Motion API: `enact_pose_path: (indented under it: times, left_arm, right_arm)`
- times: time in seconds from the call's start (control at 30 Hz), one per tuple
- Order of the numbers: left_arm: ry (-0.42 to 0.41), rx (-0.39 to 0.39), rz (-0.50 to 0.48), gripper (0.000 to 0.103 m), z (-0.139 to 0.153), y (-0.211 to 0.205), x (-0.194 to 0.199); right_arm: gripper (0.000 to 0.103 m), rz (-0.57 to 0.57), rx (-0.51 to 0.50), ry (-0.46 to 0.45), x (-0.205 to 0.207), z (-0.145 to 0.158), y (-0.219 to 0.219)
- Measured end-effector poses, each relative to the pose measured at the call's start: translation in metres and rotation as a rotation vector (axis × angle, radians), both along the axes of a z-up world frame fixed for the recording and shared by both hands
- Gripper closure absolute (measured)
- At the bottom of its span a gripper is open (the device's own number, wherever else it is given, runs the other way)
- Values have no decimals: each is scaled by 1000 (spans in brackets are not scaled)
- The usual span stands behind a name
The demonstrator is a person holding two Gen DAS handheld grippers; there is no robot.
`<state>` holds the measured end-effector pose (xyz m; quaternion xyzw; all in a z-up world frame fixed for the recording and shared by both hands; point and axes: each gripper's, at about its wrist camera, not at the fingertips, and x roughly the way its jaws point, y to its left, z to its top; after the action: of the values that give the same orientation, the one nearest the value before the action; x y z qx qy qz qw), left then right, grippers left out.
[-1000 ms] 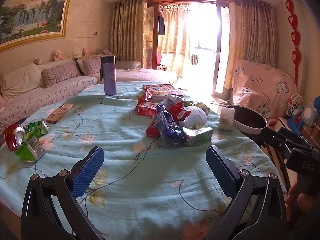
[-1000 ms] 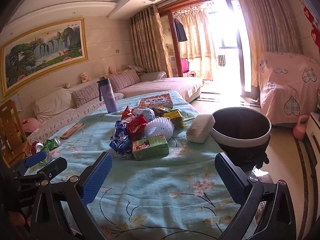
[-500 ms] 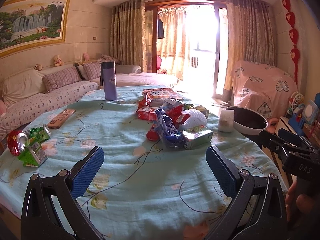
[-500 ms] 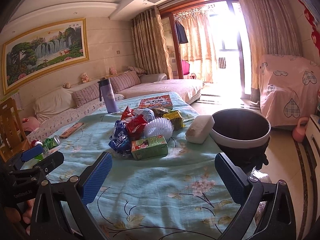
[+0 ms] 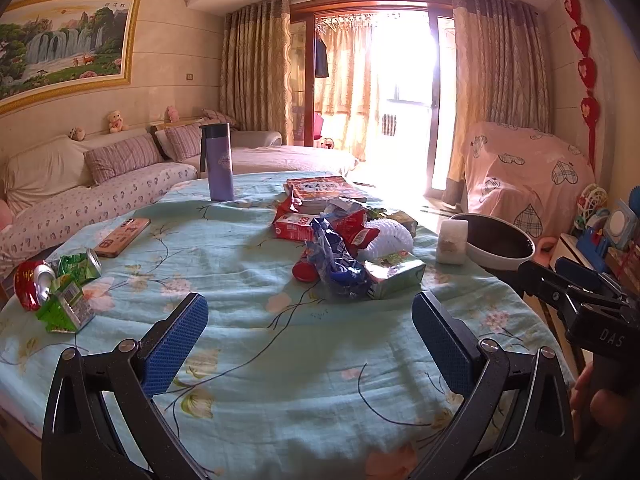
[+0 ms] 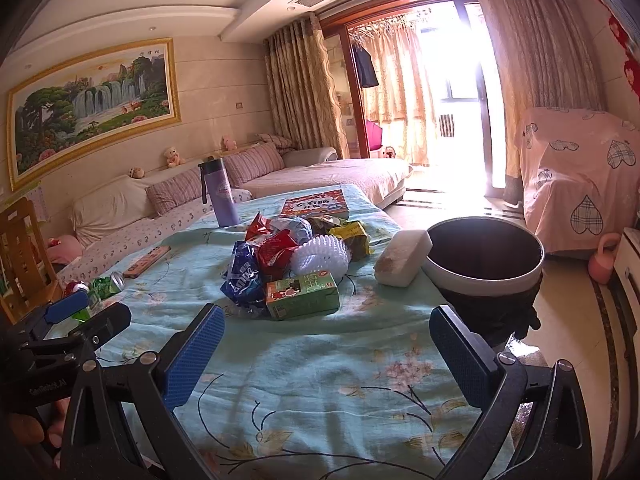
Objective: Collect trash
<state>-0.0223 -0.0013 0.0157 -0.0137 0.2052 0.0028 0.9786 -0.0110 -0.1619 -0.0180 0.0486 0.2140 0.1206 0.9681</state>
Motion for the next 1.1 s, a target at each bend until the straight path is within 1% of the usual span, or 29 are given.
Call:
enact_pose_path:
  times: [0.43,0.7,0.9,1.1]
  left_arm:
    - [2,-3,-3,0,-1,0,0]
    - [19,-6,-6,0,-5,-1,4]
    - [49,-12,-10,0,-10,0,12]
    - [98,-39,-14,0,-16,3,29]
  right_arm:
    - [0,3,2,2,-1,-1,0]
    - [0,5,1,12,0,-3,2]
    - [0,7,12,29,6,-6,-3]
    - [0,20,15,59,19,-9,-6]
